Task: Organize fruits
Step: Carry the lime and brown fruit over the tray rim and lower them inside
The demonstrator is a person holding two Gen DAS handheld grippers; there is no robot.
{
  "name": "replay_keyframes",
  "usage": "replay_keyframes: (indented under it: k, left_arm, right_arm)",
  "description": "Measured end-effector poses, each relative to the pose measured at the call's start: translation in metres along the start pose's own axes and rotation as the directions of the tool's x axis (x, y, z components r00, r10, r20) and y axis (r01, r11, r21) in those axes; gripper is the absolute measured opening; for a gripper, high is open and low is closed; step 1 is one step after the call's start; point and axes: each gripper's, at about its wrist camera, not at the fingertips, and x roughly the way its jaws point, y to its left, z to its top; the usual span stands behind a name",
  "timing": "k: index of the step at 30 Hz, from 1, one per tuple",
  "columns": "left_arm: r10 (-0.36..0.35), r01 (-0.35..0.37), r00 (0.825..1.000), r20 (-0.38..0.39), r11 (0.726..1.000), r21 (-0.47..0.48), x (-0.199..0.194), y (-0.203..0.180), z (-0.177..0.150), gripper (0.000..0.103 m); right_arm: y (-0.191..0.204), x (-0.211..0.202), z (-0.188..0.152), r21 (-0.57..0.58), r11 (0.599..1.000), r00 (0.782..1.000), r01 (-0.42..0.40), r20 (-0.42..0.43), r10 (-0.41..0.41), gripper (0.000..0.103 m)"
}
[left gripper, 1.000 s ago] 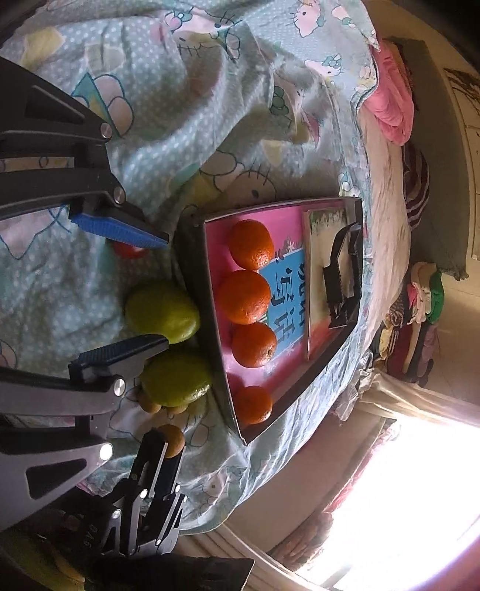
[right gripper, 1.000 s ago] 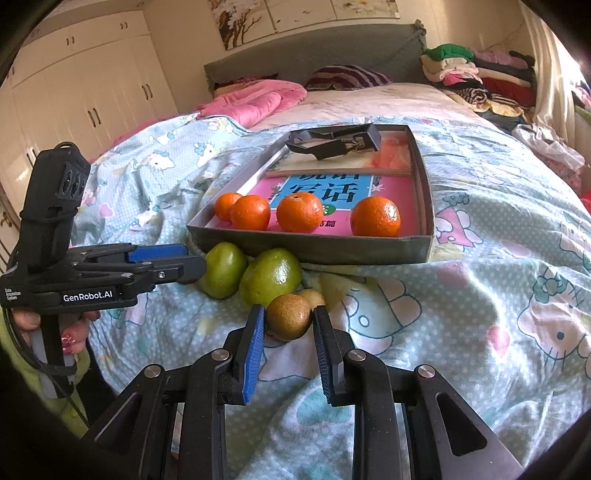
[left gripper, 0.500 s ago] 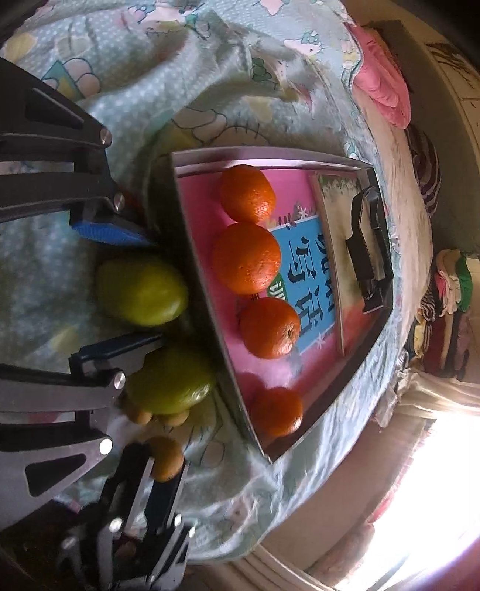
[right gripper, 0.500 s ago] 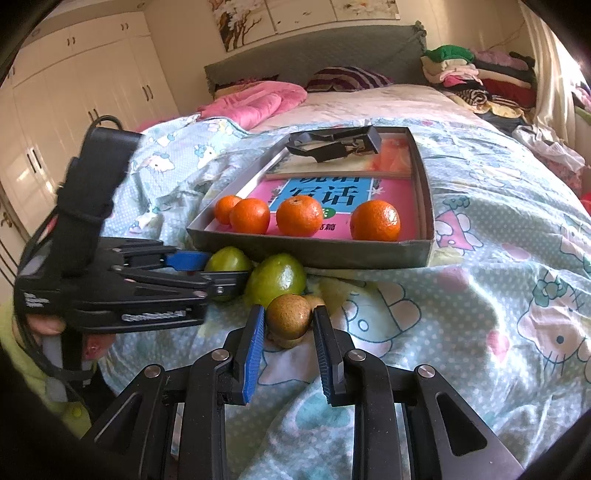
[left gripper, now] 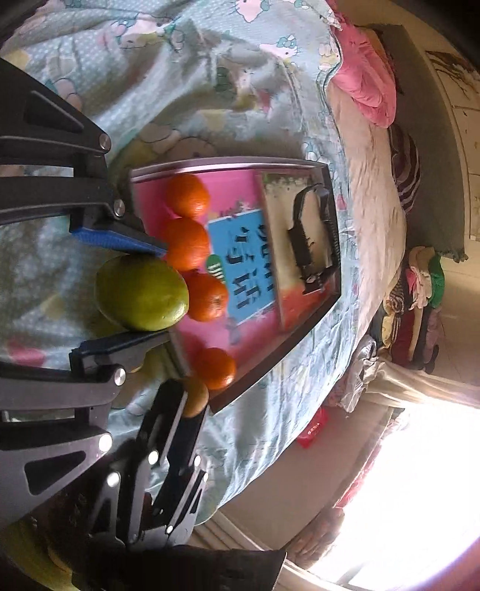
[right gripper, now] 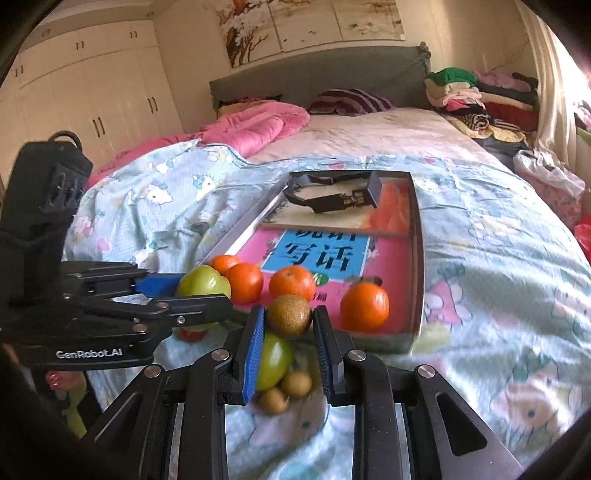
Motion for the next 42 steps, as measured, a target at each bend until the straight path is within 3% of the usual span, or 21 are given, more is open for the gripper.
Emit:
replay_keyframes:
  k: [18, 29, 39, 42]
  left_arm:
    - [-0.014, 0.013, 1.000, -0.026, 1.000, -0.018, 0.028, 0.005, 0.017, 0.040]
    - [-0.015, 0.015, 1.000, -0.018, 1.000, 0.011, 0.035, 0.002, 0.020, 0.040]
    - [-0.030, 0.030, 1.000, 0.000, 0.999, 0.045, 0.036, -0.001, 0.019, 0.040]
    - [-0.021, 0.021, 1.000, 0.008, 0.998, 0.058, 0.036, -0.003, 0.018, 0.040]
  right_arm:
    - [-0.001, 0.048, 0.013, -0.177, 0.984, 0.991, 0.036, -0.122, -0.058, 0.027]
    - [0.002, 0.069, 0.027, -0.226, 0.974, 0.968, 0.023, -0.237, -0.078, 0.028]
    - [0.009, 0.055, 0.021, -0.260, 0.963, 0.975, 0.077, -0.183, -0.128, 0.035]
    - [0.010, 0.049, 0.017, -0.256, 0.963, 0.976, 0.082, -0.175, -0.130, 0.048]
